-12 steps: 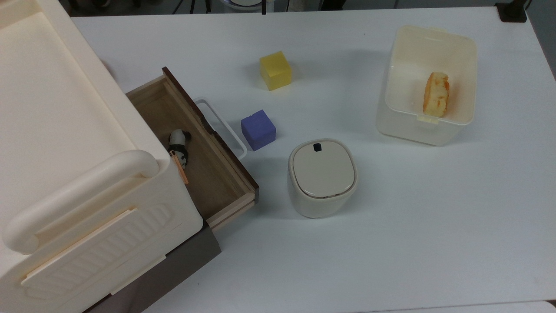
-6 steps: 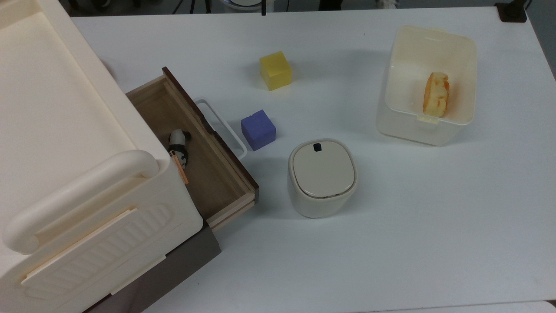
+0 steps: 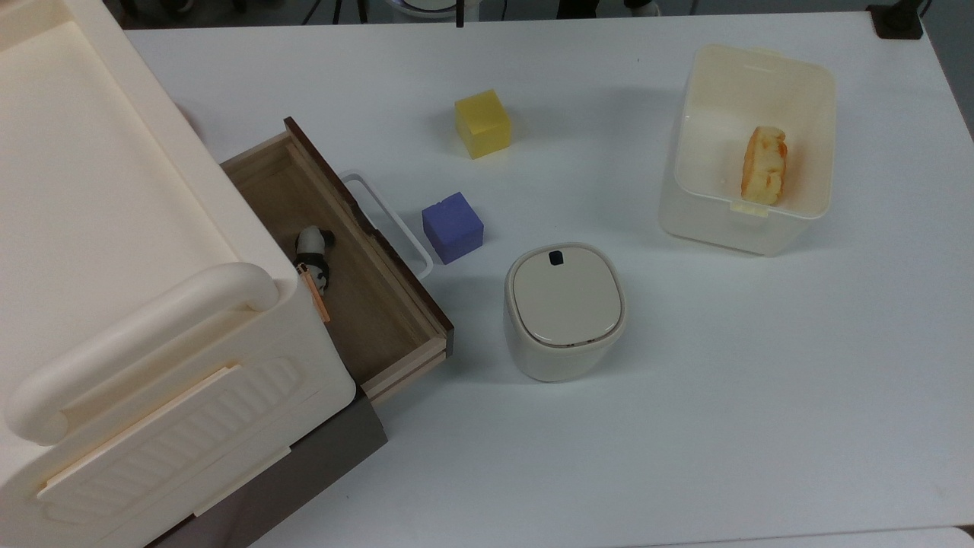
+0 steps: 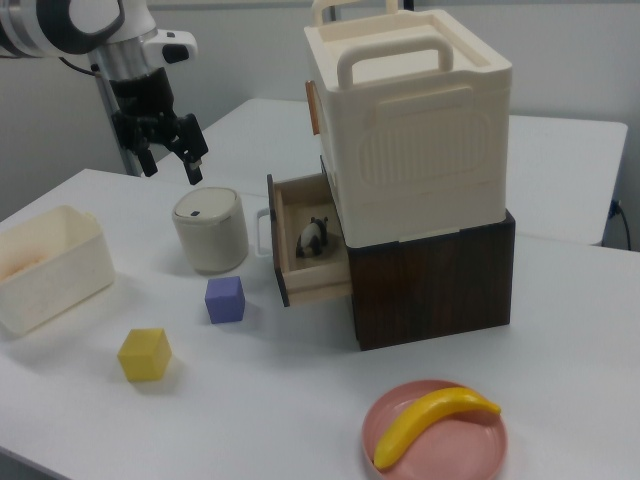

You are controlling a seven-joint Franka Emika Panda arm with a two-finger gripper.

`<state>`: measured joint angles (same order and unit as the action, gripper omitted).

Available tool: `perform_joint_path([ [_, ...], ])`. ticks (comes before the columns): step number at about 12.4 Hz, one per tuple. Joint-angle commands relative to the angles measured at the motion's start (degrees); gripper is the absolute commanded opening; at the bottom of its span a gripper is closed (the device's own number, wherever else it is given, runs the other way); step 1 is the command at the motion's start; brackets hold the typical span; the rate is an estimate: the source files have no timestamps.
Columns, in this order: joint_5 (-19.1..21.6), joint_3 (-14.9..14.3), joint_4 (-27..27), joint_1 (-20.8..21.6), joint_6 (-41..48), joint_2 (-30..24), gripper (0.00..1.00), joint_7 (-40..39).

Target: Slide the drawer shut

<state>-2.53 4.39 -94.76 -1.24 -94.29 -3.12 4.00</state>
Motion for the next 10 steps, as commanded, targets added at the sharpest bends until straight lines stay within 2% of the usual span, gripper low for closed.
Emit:
perform_joint_path([
  [1, -1.5, -0.3, -0.1, 0.1, 1.7, -0.3, 1.00, -3.6],
  [4, -1.8, -0.3, -1.8, 0.1, 1.3, -0.3, 1.00, -3.7],
  [10, -5.3, -0.2, -4.2, 0.6, -1.9, 3.4, 1.00, -3.7],
])
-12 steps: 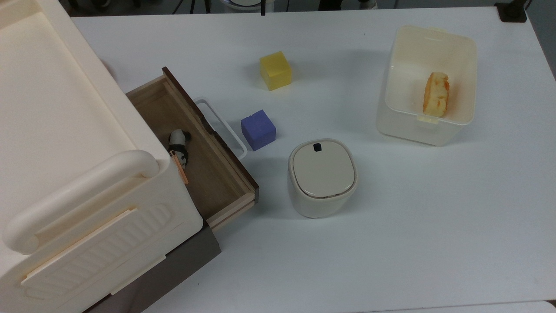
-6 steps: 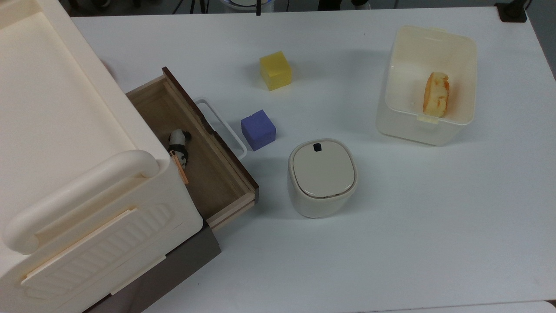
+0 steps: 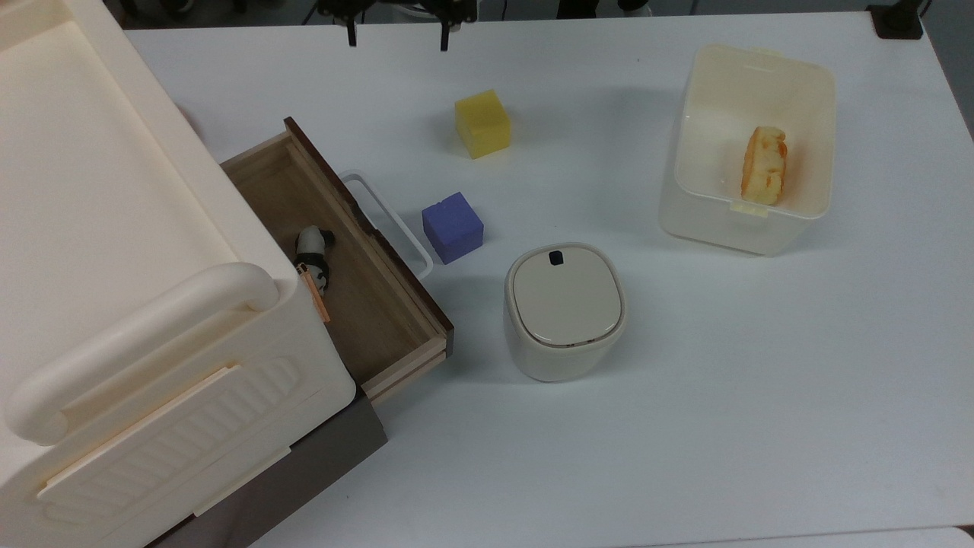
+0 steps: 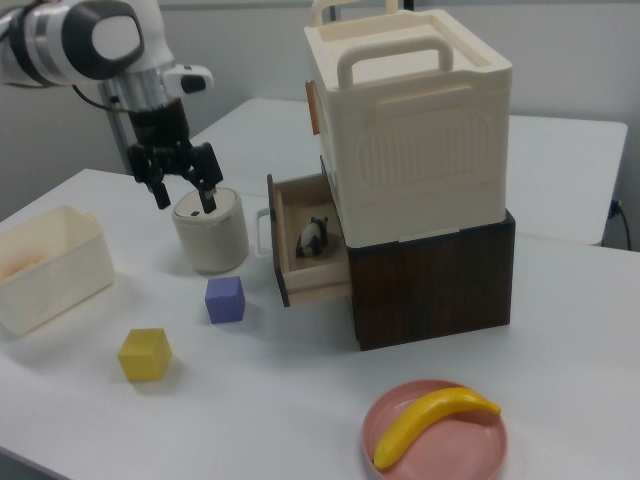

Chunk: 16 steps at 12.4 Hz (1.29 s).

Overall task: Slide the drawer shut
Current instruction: 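Move the gripper down toward the open drawer's front panel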

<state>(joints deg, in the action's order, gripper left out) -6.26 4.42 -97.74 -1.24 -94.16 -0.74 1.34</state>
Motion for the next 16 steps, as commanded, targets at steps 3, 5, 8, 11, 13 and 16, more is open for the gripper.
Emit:
perform_joint_path([
  [3, -3.4, -0.1, -1.2, 0.9, -3.8, 2.1, 1.00, -4.8],
  [5, -3.5, -0.1, -1.1, 1.0, -3.8, 2.7, 1.00, -9.0],
  [8, -7.0, 1.3, -1.9, 2.2, -3.8, 2.9, 1.00, -10.4],
  [11, -8.9, 2.3, -2.5, 3.5, -3.8, 2.9, 1.00, -10.5],
  [13, -9.6, 2.3, -2.5, 3.5, -3.8, 2.8, 1.00, -14.1],
  [16, -9.7, 2.3, -2.6, 3.1, -6.0, 2.9, 1.00, -19.8],
])
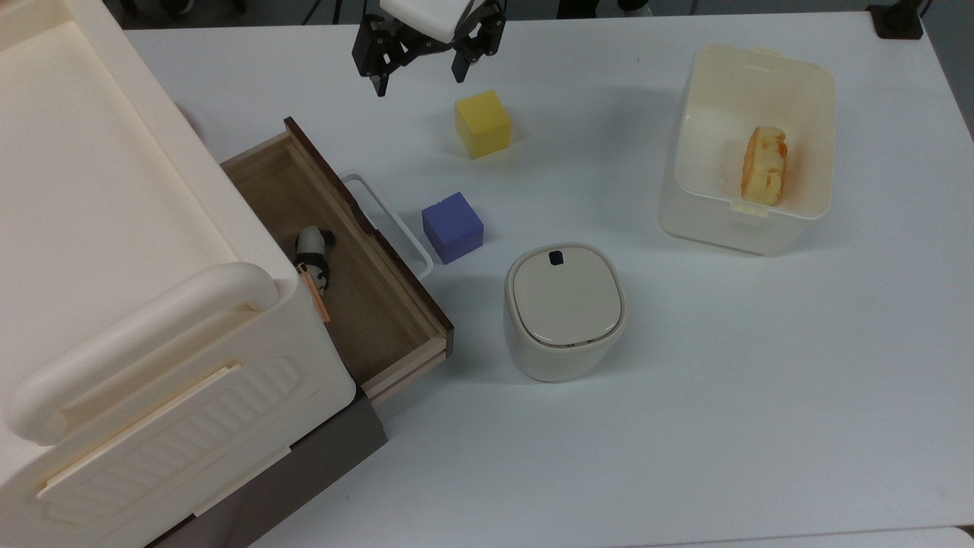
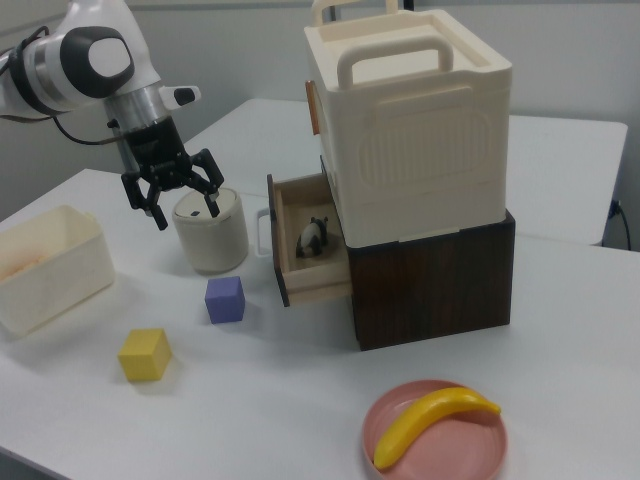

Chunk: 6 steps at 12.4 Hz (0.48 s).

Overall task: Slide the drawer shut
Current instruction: 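Move the gripper down toward the open drawer's front panel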

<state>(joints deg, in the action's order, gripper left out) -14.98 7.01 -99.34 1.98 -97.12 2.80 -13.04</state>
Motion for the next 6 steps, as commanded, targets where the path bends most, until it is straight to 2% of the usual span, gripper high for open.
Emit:
perform_joint_path([
  [1, -0.9, -0.3, -1.0, -0.1, -3.7, 0.1, 1.00, -5.2],
  [6, -0.8, -0.3, -0.7, 0.0, -3.9, 0.9, 0.98, -4.3],
])
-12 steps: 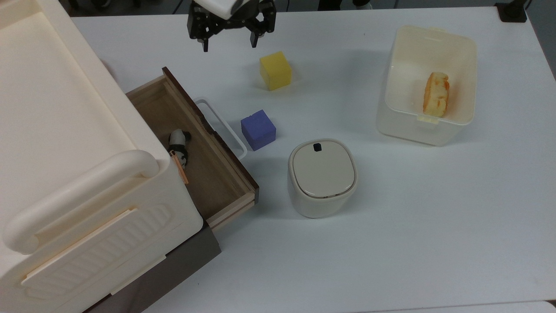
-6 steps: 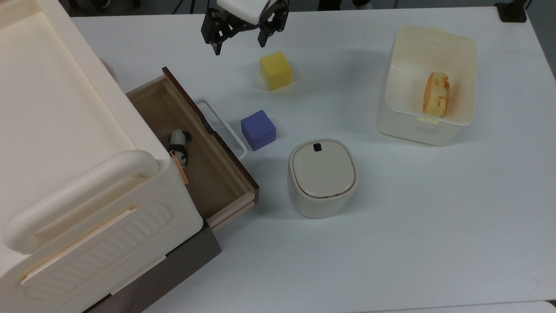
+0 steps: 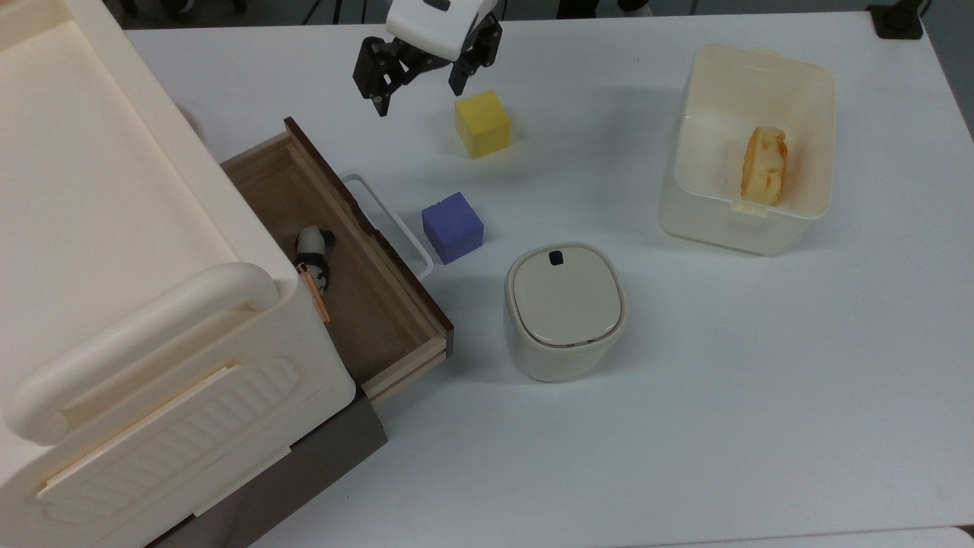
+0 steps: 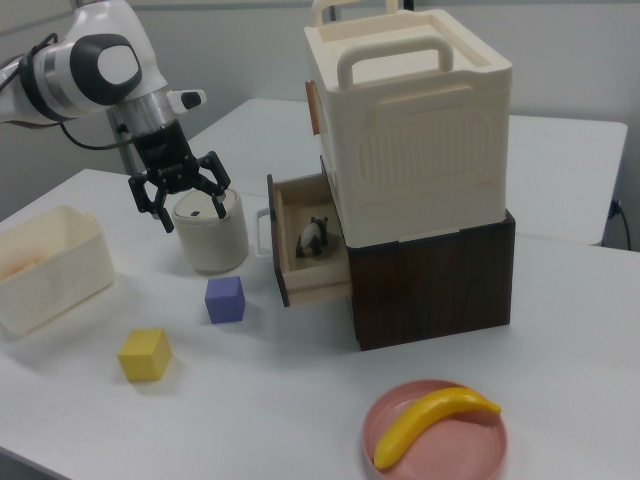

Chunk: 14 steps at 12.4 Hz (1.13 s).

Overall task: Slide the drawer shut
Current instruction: 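Move the gripper down toward the open drawer's front panel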

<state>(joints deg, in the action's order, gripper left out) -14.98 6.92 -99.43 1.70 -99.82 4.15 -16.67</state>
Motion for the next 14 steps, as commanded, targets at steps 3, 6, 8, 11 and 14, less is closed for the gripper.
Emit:
perform_joint_path([
  [3, -0.3, -0.2, -0.3, 0.2, -0.4, -0.5, 0.00, -0.5],
  [6, 0.6, -0.2, 0.7, 0.0, 3.0, -1.0, 0.00, 2.3],
  [8, 3.0, -0.2, 1.0, 0.0, 2.8, -1.0, 0.00, 14.6],
  [11, 6.3, -0.2, 0.2, 0.3, 0.7, -0.4, 0.00, 38.6],
  [14, 7.9, -0.2, -4.4, -0.6, -8.2, -0.1, 0.00, 62.1],
])
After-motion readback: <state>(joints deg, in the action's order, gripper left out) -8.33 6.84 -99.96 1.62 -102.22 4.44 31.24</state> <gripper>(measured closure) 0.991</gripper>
